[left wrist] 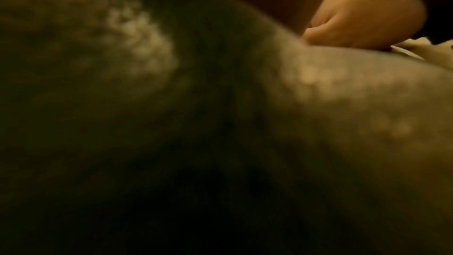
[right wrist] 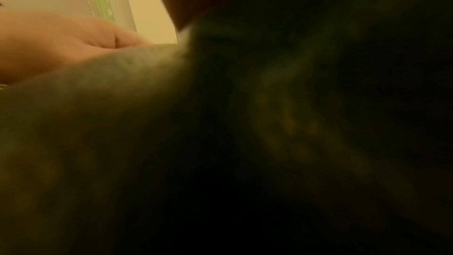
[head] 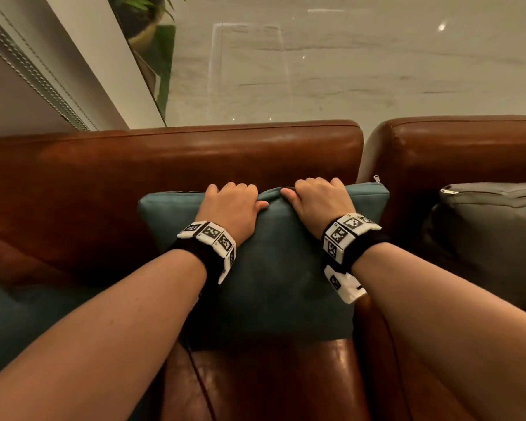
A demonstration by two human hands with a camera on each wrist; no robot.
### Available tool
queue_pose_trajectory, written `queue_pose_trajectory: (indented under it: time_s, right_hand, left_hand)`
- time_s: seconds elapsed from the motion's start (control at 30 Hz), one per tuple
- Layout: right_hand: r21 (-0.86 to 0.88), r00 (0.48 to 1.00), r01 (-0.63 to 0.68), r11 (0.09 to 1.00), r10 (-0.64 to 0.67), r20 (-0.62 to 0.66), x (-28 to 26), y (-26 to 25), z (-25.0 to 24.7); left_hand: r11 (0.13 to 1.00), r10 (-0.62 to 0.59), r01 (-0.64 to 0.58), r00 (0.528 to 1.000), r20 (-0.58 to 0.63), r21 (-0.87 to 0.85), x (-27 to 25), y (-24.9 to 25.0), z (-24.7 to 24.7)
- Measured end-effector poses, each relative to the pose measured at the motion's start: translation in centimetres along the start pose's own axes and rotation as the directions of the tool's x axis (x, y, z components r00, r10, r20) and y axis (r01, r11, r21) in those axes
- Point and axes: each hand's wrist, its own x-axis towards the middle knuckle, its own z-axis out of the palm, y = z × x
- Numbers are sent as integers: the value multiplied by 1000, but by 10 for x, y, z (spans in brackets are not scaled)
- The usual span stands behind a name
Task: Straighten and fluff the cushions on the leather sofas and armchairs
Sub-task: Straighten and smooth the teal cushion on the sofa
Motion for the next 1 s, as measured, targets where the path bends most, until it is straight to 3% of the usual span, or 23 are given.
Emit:
queue_pose_trajectory:
  time_s: [0.13, 0.23, 0.37, 0.47, 0.57, 0.67, 0.7, 0.77, 0.83, 0.87, 0.9, 1.0]
  right_hand:
    - [88, 997, 75, 993, -75, -9, 0, 5, -4]
    - [84, 998, 49, 995, -45, -53, -10, 31, -1]
    - [49, 990, 68, 996, -62, -127, -12, 48, 4]
    - [43, 992, 70, 997, -65, -108, -5, 60, 7]
    - [38, 997, -57, 998, 59, -50, -13, 81, 5]
    - [87, 977, -125, 988, 138, -164, -32, 83, -3]
    - [127, 968, -94, 987, 121, -221, -40, 67, -4]
    - [231, 955, 65, 971, 6, -297, -55, 9, 3]
    - [195, 943, 232, 953, -171, -285, -70, -51, 27]
    - [154, 947, 254, 955, -213, -241, -75, -64, 40]
    - [114, 956, 237, 965, -211, -202, -75, -60, 49]
    - [48, 975, 103, 994, -91, -203, -60, 0, 58]
  left_hand:
    - [988, -61, 58, 998, -15, -141, -5, -21, -3]
    - [967, -132, 133, 991, 18, -219, -16, -50, 2]
    - [973, -90, 79, 995, -42, -216, -18, -47, 2]
    - [981, -95, 79, 992, -83, -179, -17, -57, 1]
    - [970, -236, 233, 971, -33, -68, -39, -106, 8]
    - [921, -390, 385, 914, -110, -68, -70, -133, 11]
    - [928, -372, 360, 905, -208, -91, -74, -122, 9]
    - [973, -213, 167, 915, -341, -160, -78, -70, 11]
    - [983, 12, -67, 952, -306, -171, -82, -12, 25]
    - [985, 57, -96, 966, -253, -146, -82, 0, 35]
    - [991, 45, -70, 977, -207, -115, -82, -4, 45]
    - [988, -153, 144, 974, -168, -60, -87, -56, 63]
